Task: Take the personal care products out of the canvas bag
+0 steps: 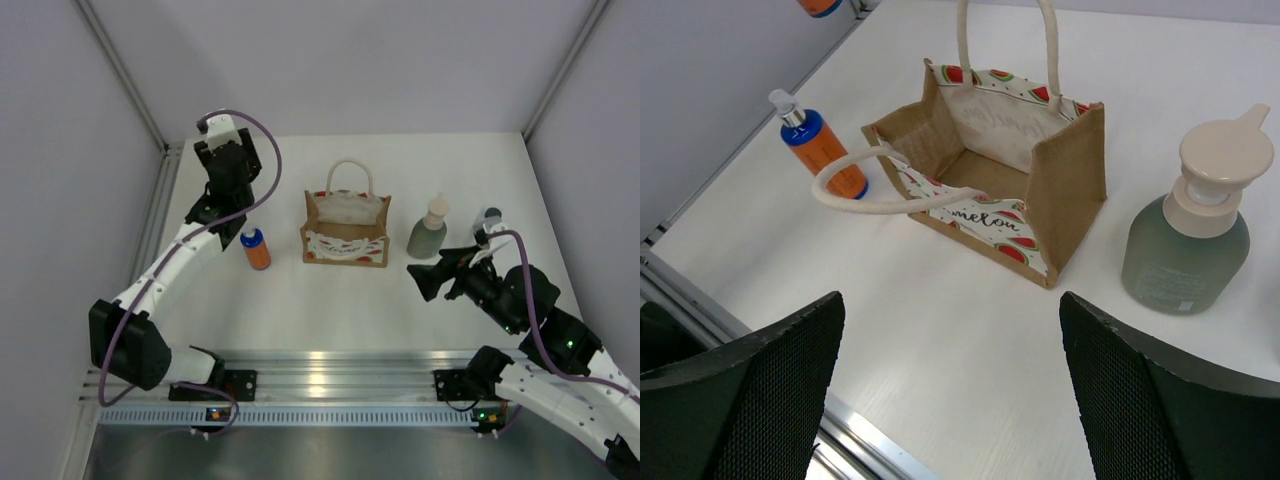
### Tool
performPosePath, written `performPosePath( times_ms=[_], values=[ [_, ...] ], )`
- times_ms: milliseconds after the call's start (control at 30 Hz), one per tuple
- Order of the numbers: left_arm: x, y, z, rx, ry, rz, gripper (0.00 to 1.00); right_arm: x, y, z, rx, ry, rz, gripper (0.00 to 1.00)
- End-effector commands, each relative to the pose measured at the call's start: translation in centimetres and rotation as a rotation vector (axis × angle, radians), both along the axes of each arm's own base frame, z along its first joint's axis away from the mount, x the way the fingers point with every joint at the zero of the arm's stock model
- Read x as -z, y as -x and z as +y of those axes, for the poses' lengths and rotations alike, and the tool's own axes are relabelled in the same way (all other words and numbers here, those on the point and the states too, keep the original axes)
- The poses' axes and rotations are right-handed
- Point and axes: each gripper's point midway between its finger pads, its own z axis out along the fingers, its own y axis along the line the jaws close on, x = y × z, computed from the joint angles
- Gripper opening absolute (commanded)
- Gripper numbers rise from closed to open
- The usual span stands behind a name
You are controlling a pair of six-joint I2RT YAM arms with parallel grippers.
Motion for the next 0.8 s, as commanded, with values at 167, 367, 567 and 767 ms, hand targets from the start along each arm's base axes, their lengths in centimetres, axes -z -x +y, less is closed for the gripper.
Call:
performPosePath(
  times_ms=[167, 367, 567, 767],
  values=[
    [3.6, -3.2, 5.0, -0.096, 0.132, -0.094, 0.00, -1.4, 0.5, 0.7, -0.049, -0.050, -0.029, 0.85],
    [8.5, -4.1, 6.3, -0.143, 0.136, -0.064, 0.00, -1.3, 0.8, 0.9, -0.066, -0.053, -0.028, 0.85],
    [13.2, -5.0, 6.2, -0.166, 0.132, 0.011, 0.00, -1.2, 1.0, 0.7, -0.071, -0.056, -0.033, 0.85],
    [16.0, -4.8, 6.6, -0.195, 0.134, 0.035, 0.00, -0.9, 1.0, 0.7, -0.072, -0.049, -0.034, 0.86]
  ],
)
